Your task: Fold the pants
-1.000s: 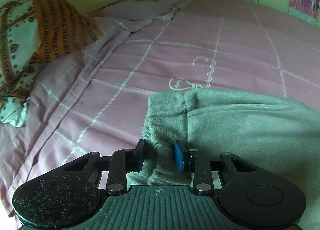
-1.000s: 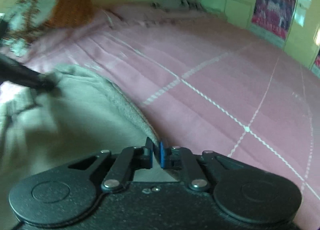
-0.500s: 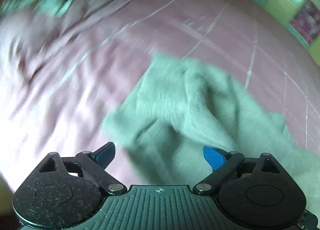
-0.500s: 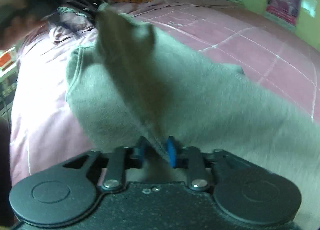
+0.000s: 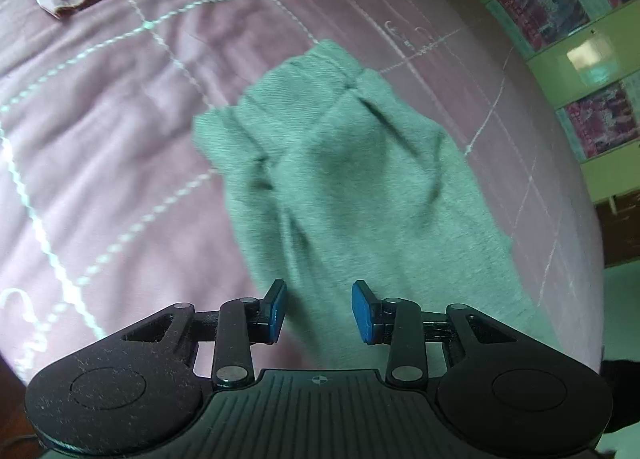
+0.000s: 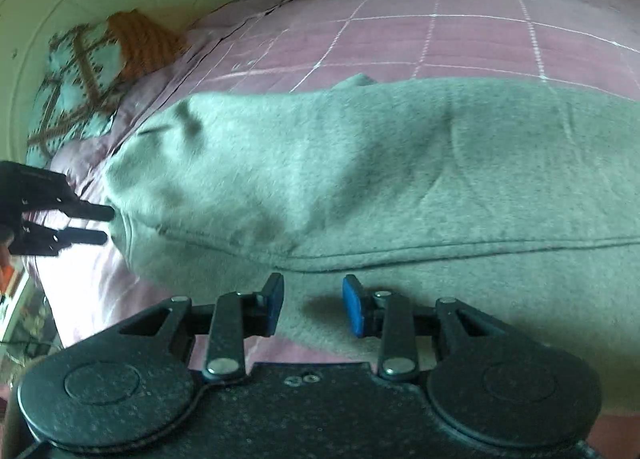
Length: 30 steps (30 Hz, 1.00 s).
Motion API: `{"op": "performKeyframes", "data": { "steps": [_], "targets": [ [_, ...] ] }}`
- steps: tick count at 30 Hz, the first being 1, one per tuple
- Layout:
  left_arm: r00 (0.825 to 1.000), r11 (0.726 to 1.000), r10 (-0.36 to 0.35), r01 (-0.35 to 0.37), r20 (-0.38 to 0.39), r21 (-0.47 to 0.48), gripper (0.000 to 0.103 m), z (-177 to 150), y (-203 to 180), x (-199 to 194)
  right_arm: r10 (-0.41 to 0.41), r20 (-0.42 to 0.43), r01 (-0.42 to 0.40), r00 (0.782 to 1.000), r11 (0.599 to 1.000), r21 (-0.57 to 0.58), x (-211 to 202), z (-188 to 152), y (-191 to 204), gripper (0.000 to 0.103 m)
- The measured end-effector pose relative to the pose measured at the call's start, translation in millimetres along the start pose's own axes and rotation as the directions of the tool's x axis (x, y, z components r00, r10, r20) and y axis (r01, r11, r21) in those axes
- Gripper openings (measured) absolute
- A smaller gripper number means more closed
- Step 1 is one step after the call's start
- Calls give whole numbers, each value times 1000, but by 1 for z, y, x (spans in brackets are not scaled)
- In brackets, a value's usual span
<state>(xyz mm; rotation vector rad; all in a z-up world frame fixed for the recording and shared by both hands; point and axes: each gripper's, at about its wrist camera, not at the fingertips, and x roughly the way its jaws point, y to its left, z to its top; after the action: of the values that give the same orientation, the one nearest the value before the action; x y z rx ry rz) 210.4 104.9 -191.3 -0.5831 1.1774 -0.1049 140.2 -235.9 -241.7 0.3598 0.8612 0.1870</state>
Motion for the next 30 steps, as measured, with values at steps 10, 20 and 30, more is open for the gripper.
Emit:
{"op": "performKeyframes", "data": {
  "steps": [10,20,30],
  "targets": [
    [997,997,-26,30,67,-69,36,19,-12,26,28,-18,-24,999,982,187,-2,-1,-21,37],
    [996,997,46,-41,74,-62,12,25,-16,23,36,40,-51,999,885,462,20,12,-54,6],
    [997,996,73,-74,23,45,11,30,17,5,128,90,-143,988,973,181,-40,-2,2,6]
  ]
}}
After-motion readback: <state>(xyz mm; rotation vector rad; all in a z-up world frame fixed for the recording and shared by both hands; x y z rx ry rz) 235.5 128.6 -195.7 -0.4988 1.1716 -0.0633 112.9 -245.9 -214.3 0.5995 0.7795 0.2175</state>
